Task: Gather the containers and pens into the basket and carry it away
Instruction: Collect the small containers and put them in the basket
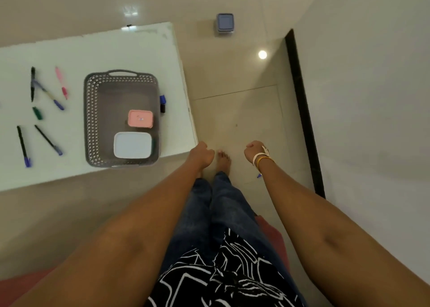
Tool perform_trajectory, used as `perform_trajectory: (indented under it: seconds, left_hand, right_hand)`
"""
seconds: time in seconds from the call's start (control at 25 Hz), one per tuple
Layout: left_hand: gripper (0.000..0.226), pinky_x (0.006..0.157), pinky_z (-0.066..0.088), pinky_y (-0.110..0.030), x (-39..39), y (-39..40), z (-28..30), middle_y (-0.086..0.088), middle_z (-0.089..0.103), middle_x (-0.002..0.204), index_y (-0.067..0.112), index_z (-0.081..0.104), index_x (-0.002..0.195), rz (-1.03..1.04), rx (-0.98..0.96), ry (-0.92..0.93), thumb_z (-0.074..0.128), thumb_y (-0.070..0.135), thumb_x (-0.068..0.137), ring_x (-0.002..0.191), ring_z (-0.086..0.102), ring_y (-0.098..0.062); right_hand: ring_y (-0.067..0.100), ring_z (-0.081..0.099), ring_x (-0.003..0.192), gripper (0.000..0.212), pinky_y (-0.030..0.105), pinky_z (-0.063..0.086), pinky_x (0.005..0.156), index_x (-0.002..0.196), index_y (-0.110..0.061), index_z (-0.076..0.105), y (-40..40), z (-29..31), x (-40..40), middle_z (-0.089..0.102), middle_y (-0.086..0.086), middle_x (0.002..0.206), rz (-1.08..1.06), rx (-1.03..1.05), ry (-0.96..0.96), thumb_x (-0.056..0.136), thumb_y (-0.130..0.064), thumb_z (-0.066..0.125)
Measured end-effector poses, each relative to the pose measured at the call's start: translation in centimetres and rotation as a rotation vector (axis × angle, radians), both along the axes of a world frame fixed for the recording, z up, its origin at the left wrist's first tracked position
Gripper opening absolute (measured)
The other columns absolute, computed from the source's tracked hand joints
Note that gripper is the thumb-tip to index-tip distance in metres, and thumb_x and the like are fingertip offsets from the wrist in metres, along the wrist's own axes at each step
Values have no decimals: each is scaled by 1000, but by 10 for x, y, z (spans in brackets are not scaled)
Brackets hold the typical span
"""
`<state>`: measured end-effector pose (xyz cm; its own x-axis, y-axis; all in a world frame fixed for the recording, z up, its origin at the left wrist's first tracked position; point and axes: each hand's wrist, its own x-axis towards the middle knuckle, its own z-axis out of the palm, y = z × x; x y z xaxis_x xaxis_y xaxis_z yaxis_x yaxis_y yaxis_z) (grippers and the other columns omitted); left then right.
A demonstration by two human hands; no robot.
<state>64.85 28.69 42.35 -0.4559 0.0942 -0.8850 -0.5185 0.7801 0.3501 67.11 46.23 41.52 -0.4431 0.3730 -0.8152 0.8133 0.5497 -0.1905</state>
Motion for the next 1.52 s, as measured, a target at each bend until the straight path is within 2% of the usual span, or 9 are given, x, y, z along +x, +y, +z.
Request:
perform_trajectory:
  seconds: [0.2, 0.4, 0.72, 0.88, 1.0, 1.08, 1.24, 1.44, 1.52]
  left_hand:
    - [51, 102, 43, -39, -15, 8, 12, -19, 40, 147, 5, 32, 145, -129, -35, 23, 40, 27, 100, 130, 45, -35]
    - [52, 106, 37, -37, -78, 24, 12, -20, 38, 149, 5, 31, 146, -162, -68, 82, 38, 31, 101, 134, 41, -35]
    - [53, 106, 37, -39, -207, 89, 3, -19, 39, 149, 4, 32, 146, 29, -105, 68, 39, 31, 101, 134, 41, -36]
    - [53, 107, 36, -39, -279, 123, 7, -21, 38, 149, 2, 31, 146, 52, -87, 105, 40, 29, 101, 135, 40, -37]
    - [53, 109, 35, -38, -346, 137, -1, -21, 38, 150, 2, 31, 146, 75, -83, 135, 41, 29, 101, 136, 40, -37]
    - [53, 107, 35, -37, -398, 146, -14, -21, 39, 148, 2, 32, 145, 114, -100, 142, 42, 29, 101, 134, 41, -36]
    - [53, 106, 35, -36, -499, 168, -62, -20, 38, 150, 2, 30, 147, 149, -67, 97, 41, 27, 101, 134, 40, -35]
    - [46, 97, 45, -38, -600, 202, -163, -19, 56, 133, 5, 43, 135, 279, -37, 25, 44, 30, 96, 121, 54, -35]
    - [48, 99, 44, -39, -632, 219, -224, -17, 55, 135, 6, 42, 137, 295, -16, -19, 44, 30, 95, 123, 54, -34]
  right_hand:
    - [38, 54, 117, 33, 36, 44, 98, 118, 0, 61, 12, 10, 15, 59, 22, 126, -157, 18, 48, 94, -12, 42]
    - [38, 57, 112, 31, 34, 45, 91, 106, 0, 63, 31, 8, -35, 61, 25, 121, -203, -24, 92, 95, -20, 42]
    - [35, 58, 107, 20, 35, 45, 89, 93, -9, 56, 96, 2, -210, 62, 22, 115, 1, -121, 92, 96, -24, 42]
    - [28, 48, 89, 20, 29, 37, 78, 80, -6, 51, 136, 12, -314, 48, 20, 95, 187, -103, 67, 94, -13, 40]
    - [35, 57, 106, 22, 33, 45, 89, 100, -6, 61, 156, 6, -394, 60, 23, 114, 198, -98, 127, 91, -14, 43]
    - [34, 58, 106, 27, 35, 47, 89, 105, -1, 63, 165, -5, -447, 63, 21, 110, 225, -89, 129, 90, -13, 42]
    - [26, 51, 80, 11, 29, 40, 71, 83, -5, 52, 171, -54, -545, 46, 7, 65, 265, -71, 72, 88, -9, 43]
    - [30, 58, 91, 16, 32, 46, 76, 90, -4, 55, 173, -154, -646, 60, 19, 95, 290, -121, -15, 90, -7, 40]
    - [31, 58, 100, 28, 33, 47, 86, 106, 2, 61, 174, -214, -684, 62, 22, 110, 310, -122, -34, 92, -7, 39]
